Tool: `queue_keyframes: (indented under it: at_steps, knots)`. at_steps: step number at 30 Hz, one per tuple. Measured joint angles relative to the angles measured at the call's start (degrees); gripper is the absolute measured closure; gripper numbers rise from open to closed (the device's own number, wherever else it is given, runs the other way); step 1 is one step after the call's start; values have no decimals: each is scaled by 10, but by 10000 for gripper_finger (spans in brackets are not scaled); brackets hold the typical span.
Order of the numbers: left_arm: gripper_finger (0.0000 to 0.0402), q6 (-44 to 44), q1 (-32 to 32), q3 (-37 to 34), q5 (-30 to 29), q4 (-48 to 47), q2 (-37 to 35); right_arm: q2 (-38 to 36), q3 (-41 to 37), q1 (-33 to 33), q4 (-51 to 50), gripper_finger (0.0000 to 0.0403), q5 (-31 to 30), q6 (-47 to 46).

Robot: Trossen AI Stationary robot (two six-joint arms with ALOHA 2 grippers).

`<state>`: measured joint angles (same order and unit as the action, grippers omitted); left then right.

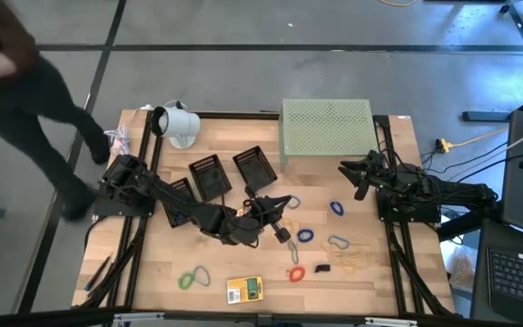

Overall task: Pick & Place Office Desk Supplies
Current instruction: Put the blue rubber band into the left black basket

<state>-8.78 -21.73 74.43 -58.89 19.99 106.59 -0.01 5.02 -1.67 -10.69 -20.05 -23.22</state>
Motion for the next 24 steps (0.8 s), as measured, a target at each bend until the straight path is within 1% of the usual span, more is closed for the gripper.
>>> queue_keyframes:
  at_steps: [9,11,14,17,20,22,24]
  knots:
    - [399,12,-1,0,-9,7,0,0,0,0,0,272,0,0]
    - [399,15,-1,0,-22,-12,0,0,0,0,0,272,0,0]
    - [399,2,-1,0,-55,-68,0,0,0,0,0,272,0,0]
    - [399,-73,0,0,-65,-165,0,0,0,0,0,272,0,0]
    - [399,-187,1,0,-62,-271,0,0,0,0,0,272,0,-1]
    - [399,-268,1,0,-49,-344,0,0,0,0,0,272,0,-1]
    - [399,-343,1,0,-23,-416,0,0,0,0,0,272,0,-1]
